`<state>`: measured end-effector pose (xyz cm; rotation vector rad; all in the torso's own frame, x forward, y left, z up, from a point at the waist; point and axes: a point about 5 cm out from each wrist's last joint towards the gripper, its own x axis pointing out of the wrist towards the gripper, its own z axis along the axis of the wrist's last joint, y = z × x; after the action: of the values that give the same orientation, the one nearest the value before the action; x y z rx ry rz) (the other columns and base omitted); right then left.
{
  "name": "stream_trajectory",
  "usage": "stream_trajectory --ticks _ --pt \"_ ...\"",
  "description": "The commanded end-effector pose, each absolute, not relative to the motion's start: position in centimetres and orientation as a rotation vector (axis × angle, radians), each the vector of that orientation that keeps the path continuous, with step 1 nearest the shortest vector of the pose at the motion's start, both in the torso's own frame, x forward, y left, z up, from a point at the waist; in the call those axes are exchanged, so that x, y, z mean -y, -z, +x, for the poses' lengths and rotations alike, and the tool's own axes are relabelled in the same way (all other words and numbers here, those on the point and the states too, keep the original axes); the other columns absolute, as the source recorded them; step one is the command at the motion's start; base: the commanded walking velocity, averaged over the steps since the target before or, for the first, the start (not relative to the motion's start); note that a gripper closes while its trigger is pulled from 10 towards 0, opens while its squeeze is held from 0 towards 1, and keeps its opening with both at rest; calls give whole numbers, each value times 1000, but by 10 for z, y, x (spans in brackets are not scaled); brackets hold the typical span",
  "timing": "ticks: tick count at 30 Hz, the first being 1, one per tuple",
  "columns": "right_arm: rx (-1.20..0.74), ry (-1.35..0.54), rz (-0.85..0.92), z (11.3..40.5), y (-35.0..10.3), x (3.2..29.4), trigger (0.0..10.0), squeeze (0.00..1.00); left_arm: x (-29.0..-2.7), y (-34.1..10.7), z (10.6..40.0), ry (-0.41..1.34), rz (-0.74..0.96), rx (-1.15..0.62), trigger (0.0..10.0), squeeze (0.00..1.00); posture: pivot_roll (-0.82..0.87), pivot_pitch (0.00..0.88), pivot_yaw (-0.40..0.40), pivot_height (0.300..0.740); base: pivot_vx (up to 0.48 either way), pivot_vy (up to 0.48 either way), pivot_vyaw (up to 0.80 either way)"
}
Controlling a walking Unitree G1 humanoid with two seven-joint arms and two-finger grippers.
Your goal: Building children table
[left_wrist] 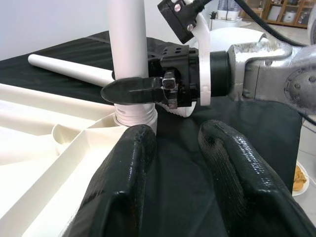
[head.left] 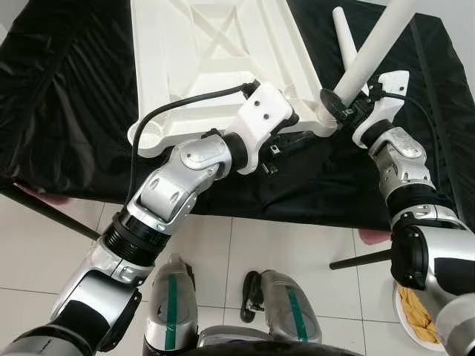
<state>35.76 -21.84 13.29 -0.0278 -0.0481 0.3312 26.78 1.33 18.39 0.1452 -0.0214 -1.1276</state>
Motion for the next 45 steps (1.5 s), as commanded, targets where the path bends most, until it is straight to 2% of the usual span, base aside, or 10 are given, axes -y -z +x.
stream_trajectory --ticks 1,6,13,20,21,23,29,42,43,45 --pt "53 -226 1 353 -128 222 10000 0 -11 -185 263 1196 148 18 10000 0 43 26 -54 740 0 0 0" --pt "85 -163 40 350 -127 210 10000 0 -11 -184 262 1197 147 16 10000 0 44 26 -57 740 0 0 0" --pt "124 41 98 348 -128 190 10000 0 -10 -183 261 1209 146 12 10000 0 36 21 -51 740 0 0 0" --pt "111 125 87 348 -128 186 10000 0 -9 -183 261 1211 147 11 10000 0 41 15 -54 740 0 0 0" --pt "104 235 72 343 -125 174 10000 0 -9 -183 260 1210 147 11 10000 0 45 10 -61 740 0 0 0" --pt "105 269 72 342 -124 171 10000 0 -9 -183 260 1210 147 11 10000 0 45 10 -61 740 0 0 0" --pt "102 310 82 339 -128 157 10000 0 -8 -182 260 1206 143 10 10000 0 47 5 -69 740 0 0 0" --pt "99 312 81 337 -128 159 10000 0 -8 -182 260 1205 143 11 10000 0 44 3 -67 740 0 0 0" --pt "101 316 81 336 -129 159 10000 55 -8 -182 260 1206 144 11 10000 0 43 1 -67 740 0 0 0" --pt "101 316 81 336 -129 159 10000 55 -8 -182 260 1206 144 11 10000 0 43 1 -67 740 0 0 0"
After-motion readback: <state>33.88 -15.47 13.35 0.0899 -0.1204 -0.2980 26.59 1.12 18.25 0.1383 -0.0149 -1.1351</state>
